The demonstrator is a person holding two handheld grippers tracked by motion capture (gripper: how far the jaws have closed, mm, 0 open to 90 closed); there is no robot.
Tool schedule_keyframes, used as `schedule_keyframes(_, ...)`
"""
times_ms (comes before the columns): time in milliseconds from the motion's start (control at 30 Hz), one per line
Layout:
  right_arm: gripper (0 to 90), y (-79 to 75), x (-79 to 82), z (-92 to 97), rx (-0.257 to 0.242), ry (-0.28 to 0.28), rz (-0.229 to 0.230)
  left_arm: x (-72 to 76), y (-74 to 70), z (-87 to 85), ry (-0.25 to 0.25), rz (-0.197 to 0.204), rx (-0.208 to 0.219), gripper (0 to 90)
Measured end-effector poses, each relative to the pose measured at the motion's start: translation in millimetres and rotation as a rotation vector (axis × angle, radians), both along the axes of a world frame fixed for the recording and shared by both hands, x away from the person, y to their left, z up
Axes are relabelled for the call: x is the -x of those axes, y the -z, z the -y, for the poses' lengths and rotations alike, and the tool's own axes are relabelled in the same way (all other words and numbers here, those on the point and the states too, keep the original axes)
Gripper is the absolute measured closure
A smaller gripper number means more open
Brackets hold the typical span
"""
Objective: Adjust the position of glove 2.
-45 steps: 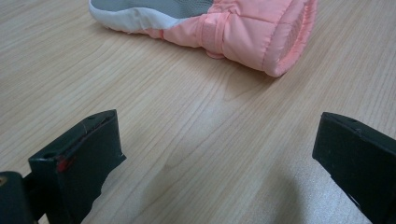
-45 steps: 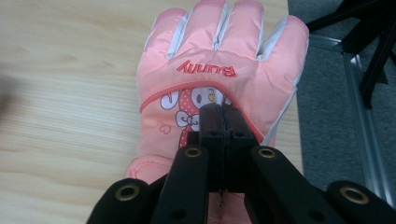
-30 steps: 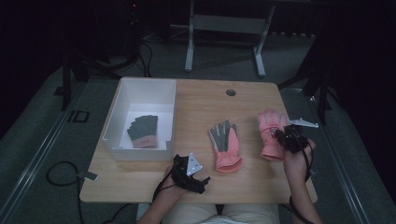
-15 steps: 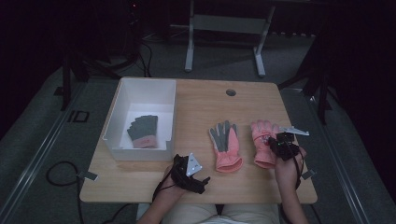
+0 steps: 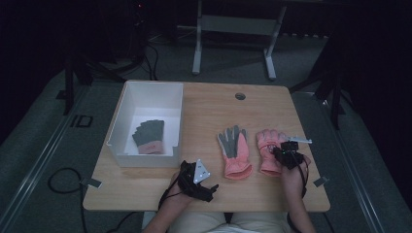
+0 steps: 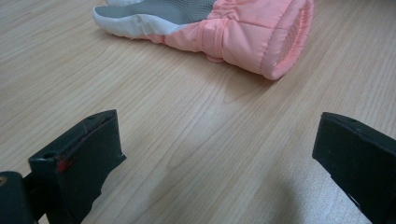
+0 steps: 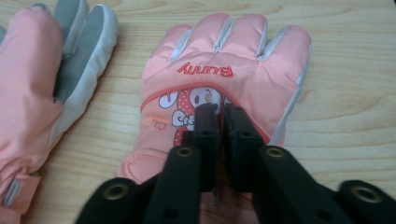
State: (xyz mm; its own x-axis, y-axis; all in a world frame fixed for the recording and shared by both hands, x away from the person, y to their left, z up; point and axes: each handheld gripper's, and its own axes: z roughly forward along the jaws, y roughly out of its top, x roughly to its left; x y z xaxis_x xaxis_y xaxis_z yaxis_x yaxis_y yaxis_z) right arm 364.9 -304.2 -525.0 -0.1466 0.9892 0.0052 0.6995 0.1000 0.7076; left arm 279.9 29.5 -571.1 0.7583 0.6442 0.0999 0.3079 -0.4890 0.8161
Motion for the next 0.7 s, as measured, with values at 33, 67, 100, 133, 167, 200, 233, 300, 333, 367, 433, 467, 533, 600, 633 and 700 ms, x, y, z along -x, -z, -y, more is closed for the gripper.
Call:
schedule_keyframes(33,76.4,-1.8,0.9,1.4,-0.001,-0.013,0.006,0.2,-0.1,-0.2,0.000,0.002,-0.002,1.0)
schedule_keyframes(67,69.1,-3.9,1.7,3.2,-0.004,-0.034,0.012,0.2,-0.1,-0.3,-0.001,0.002,-0.003,1.0)
schedule_keyframes(100,59.8,-6.0,2.4,5.1,-0.013,-0.072,0.023,0.2,-0.1,-0.3,-0.001,0.001,-0.001,1.0)
schedule_keyframes(133,55.9,-8.1,2.8,6.8,-0.006,-0.095,0.027,0.1,-0.1,-0.3,-0.001,0.002,0.000,1.0)
schedule_keyframes(167,55.3,-10.9,4.0,8.9,0.014,-0.105,0.033,0.0,0.0,-0.2,-0.001,0.001,-0.002,1.0)
schedule_keyframes(200,53.5,-14.5,5.4,11.6,0.013,-0.128,0.052,-0.1,0.1,-0.1,-0.001,0.001,-0.002,1.0)
schedule_keyframes(233,53.3,-18.5,6.4,14.6,0.007,-0.158,0.065,-0.1,0.2,0.0,-0.001,0.001,-0.004,1.0)
schedule_keyframes(300,53.6,-22.5,7.0,17.5,0.014,-0.179,0.074,-0.1,0.2,0.0,0.000,0.001,-0.006,1.0)
schedule_keyframes(333,54.8,-28.7,8.1,21.7,0.032,-0.217,0.091,-0.2,0.2,0.0,0.000,0.000,-0.005,1.0)
schedule_keyframes(367,56.5,-32.2,8.3,24.9,0.032,-0.244,0.102,-0.2,0.2,0.0,0.000,-0.001,-0.006,1.0)
schedule_keyframes(433,58.1,-37.1,6.7,31.9,0.026,-0.294,0.096,-0.3,0.2,0.1,0.000,-0.002,-0.007,1.0)
schedule_keyframes(467,59.8,-38.4,6.3,34.3,0.032,-0.303,0.099,-0.2,0.4,0.4,-0.003,-0.002,-0.001,1.0)
schedule_keyframes(533,60.1,-40.8,3.6,41.0,0.022,-0.331,0.085,-0.2,0.3,0.3,0.000,-0.001,-0.004,1.0)
schedule_keyframes(600,61.6,-41.8,1.2,43.8,0.036,-0.340,0.077,-0.3,0.7,0.6,0.002,0.004,-0.009,1.0)
schedule_keyframes(633,61.7,-41.8,-0.3,44.2,0.038,-0.350,0.073,-0.4,0.8,0.7,0.003,0.004,-0.011,1.0)
schedule_keyframes(700,64.2,-40.7,-3.9,43.0,0.043,-0.372,0.055,-0.3,1.0,1.2,0.002,0.003,-0.011,1.0)
